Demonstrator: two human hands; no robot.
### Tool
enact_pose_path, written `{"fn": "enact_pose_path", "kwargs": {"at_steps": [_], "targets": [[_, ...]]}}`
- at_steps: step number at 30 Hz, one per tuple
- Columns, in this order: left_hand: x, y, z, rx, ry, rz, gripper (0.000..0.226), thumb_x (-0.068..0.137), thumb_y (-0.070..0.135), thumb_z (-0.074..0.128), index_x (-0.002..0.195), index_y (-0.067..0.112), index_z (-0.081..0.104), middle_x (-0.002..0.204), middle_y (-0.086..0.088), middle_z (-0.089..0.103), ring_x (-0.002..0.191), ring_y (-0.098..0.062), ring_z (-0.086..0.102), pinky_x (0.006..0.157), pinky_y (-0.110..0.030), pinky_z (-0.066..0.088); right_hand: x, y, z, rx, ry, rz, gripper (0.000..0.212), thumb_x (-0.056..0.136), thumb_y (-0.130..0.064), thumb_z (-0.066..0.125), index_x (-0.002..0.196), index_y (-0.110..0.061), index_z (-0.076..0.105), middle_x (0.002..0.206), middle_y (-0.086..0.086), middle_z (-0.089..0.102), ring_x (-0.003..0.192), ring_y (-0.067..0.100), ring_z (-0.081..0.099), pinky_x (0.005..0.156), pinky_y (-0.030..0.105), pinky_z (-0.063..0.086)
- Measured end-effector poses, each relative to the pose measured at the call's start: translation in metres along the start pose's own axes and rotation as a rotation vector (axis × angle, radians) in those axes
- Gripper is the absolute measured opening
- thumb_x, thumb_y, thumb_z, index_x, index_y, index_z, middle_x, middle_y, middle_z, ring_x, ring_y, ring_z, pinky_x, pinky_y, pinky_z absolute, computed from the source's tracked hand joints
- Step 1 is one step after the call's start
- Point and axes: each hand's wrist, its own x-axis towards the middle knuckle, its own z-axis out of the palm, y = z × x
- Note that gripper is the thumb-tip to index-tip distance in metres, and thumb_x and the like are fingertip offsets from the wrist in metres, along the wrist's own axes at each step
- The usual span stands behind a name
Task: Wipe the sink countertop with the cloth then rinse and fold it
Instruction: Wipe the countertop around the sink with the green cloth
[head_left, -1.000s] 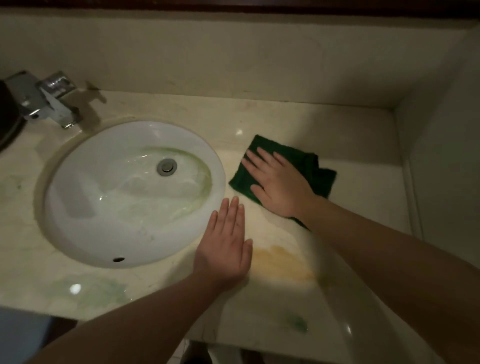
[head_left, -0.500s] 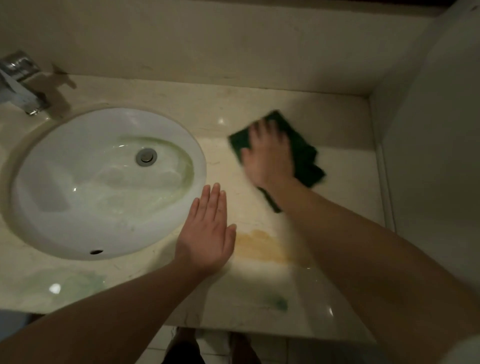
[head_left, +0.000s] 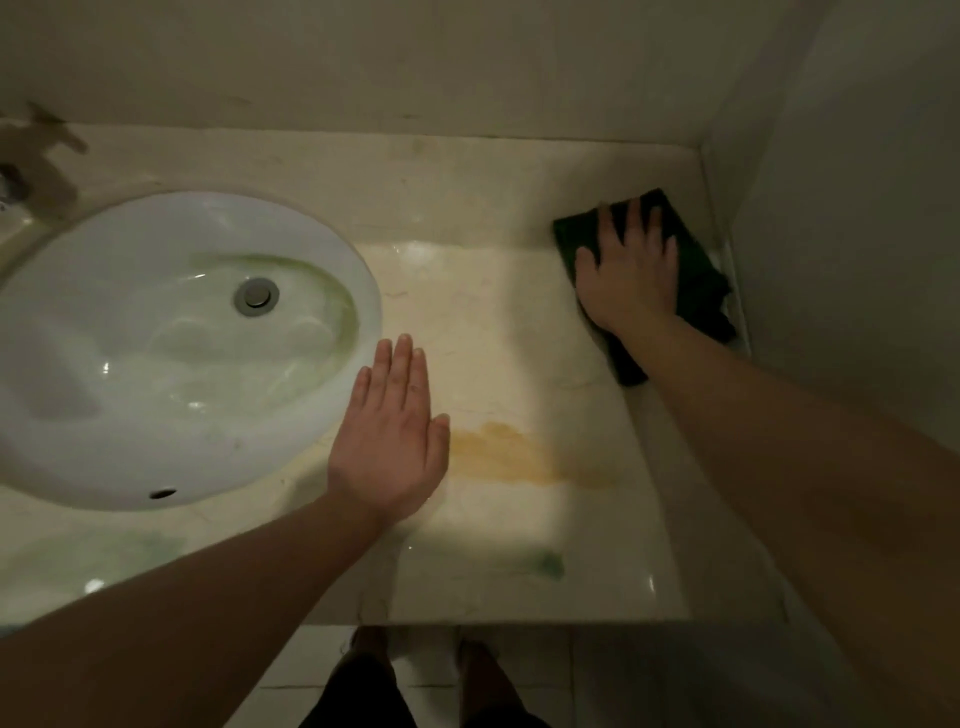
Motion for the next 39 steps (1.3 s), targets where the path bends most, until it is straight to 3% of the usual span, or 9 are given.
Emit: {"fn": "enact_pose_path", "kwargs": {"at_steps": [5, 8, 13, 17, 24, 30, 33, 36, 39], "targets": [[-0.002, 0.000, -0.003, 0.007, -0.012, 0.005, 0.070, 0.095, 0.040, 0.016, 0.153, 0.004, 0.001, 0.162, -0.015, -0.005, 0.149, -0.026, -0.010, 0.122, -0.043, 0.003, -0.059, -0.058, 0.008, -0.008, -0.062, -0.290, 0.065, 0.096, -0.049, 0.021, 0.155, -0.024, 0.012, 0.164, 0.009, 0.009, 0.150, 0.030, 0.005, 0.121, 0.049, 0.006], [-0.004, -0.001, -0.004, -0.002, -0.018, 0.000, 0.069, 0.095, 0.040, 0.015, 0.153, 0.005, 0.000, 0.162, -0.014, -0.005, 0.149, -0.025, -0.011, 0.122, -0.042, 0.002, -0.115, -0.026, 0.010, -0.016, -0.107, -0.388, 0.065, 0.095, -0.049, 0.026, 0.155, -0.025, 0.015, 0.164, 0.007, 0.010, 0.150, 0.028, 0.006, 0.122, 0.046, 0.005], [-0.005, -0.002, -0.011, -0.096, -0.052, -0.009, 0.069, 0.097, 0.044, 0.014, 0.153, 0.007, -0.003, 0.162, -0.010, -0.009, 0.148, -0.021, -0.017, 0.121, -0.038, -0.006, -0.133, 0.057, 0.008, 0.011, -0.078, -0.070, 0.066, 0.096, -0.048, 0.022, 0.156, -0.022, 0.012, 0.164, 0.011, 0.007, 0.150, 0.030, 0.006, 0.121, 0.049, 0.006], [-0.042, 0.000, -0.018, -0.092, 0.017, 0.033, 0.068, 0.099, 0.040, 0.025, 0.153, 0.008, -0.001, 0.162, -0.010, -0.006, 0.148, -0.023, -0.014, 0.121, -0.040, -0.004, -0.108, 0.024, 0.010, 0.011, -0.061, 0.004, 0.066, 0.097, -0.048, 0.020, 0.156, -0.019, 0.008, 0.164, 0.013, 0.006, 0.150, 0.032, 0.004, 0.121, 0.051, 0.006], [-0.085, 0.002, 0.007, 0.019, -0.042, -0.042, 0.071, 0.095, 0.043, 0.019, 0.153, 0.007, -0.001, 0.161, -0.011, -0.008, 0.148, -0.024, -0.014, 0.121, -0.046, 0.000, -0.128, -0.076, 0.022, -0.042, -0.079, -0.411, 0.065, 0.097, -0.049, 0.025, 0.155, -0.024, 0.012, 0.164, 0.009, 0.008, 0.151, 0.030, 0.004, 0.121, 0.050, 0.008], [-0.085, 0.003, 0.007, 0.036, -0.042, -0.028, 0.071, 0.095, 0.041, 0.020, 0.153, 0.006, -0.002, 0.162, -0.013, -0.008, 0.149, -0.025, -0.013, 0.121, -0.045, -0.001, -0.204, -0.043, 0.031, -0.088, -0.164, -0.588, 0.064, 0.095, -0.049, 0.029, 0.154, -0.026, 0.017, 0.163, 0.006, 0.010, 0.150, 0.029, 0.008, 0.121, 0.048, 0.006], [-0.084, 0.002, 0.006, 0.014, -0.037, -0.020, 0.072, 0.094, 0.041, 0.019, 0.152, 0.006, -0.004, 0.162, -0.013, -0.010, 0.148, -0.025, -0.016, 0.121, -0.044, -0.003, -0.217, 0.004, 0.027, -0.055, -0.168, -0.479, 0.065, 0.094, -0.049, 0.030, 0.154, -0.026, 0.018, 0.163, 0.006, 0.010, 0.150, 0.028, 0.008, 0.121, 0.048, 0.007], [-0.086, 0.001, 0.006, 0.005, -0.037, -0.013, 0.072, 0.095, 0.042, 0.017, 0.152, 0.005, -0.005, 0.161, -0.013, -0.012, 0.148, -0.026, -0.018, 0.121, -0.045, -0.002, -0.206, 0.040, 0.024, -0.016, -0.071, -0.123, 0.067, 0.094, -0.049, 0.022, 0.155, -0.021, 0.016, 0.163, 0.012, 0.013, 0.149, 0.033, 0.012, 0.120, 0.051, 0.012], [-0.085, 0.000, 0.006, 0.010, -0.020, 0.008, 0.072, 0.095, 0.042, 0.017, 0.152, 0.004, -0.005, 0.161, -0.015, -0.010, 0.148, -0.028, -0.015, 0.121, -0.046, 0.001, -0.180, 0.013, 0.025, -0.002, -0.031, 0.100, 0.065, 0.098, -0.046, 0.021, 0.155, -0.018, 0.009, 0.163, 0.014, 0.007, 0.150, 0.033, 0.006, 0.120, 0.051, 0.007]]}}
